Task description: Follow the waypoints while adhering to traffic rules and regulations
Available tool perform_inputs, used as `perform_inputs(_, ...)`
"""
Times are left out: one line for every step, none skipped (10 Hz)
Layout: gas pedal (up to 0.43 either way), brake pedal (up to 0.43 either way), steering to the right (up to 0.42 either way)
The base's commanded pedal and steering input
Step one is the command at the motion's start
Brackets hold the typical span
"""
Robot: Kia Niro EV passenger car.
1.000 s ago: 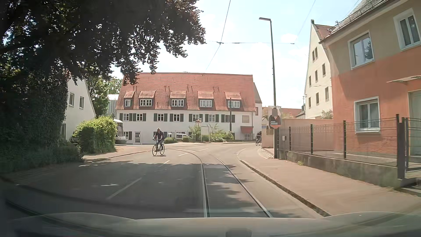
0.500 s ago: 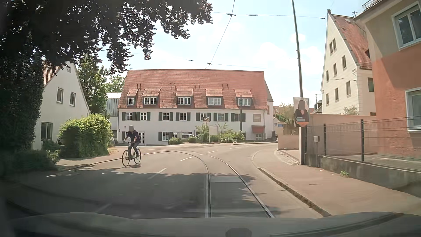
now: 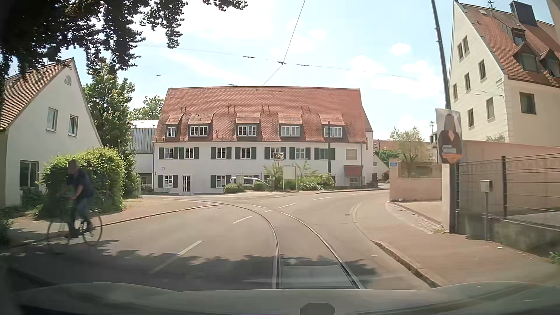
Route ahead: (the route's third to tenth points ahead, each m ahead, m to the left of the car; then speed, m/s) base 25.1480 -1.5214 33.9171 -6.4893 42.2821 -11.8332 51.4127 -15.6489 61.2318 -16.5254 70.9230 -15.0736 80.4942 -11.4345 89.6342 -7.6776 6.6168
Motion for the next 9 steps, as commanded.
perform_inputs(0.150,0.000,0.004)
perform_inputs(0.150,0.000,0.010)
perform_inputs(0.150,0.000,0.018)
perform_inputs(0.150,0.000,0.024)
perform_inputs(0.150,0.000,0.027)
perform_inputs(0.150,0.000,0.033)
perform_inputs(0.150,0.000,0.041)
perform_inputs(0.150,0.000,0.047)
perform_inputs(0.150,0.000,0.049)
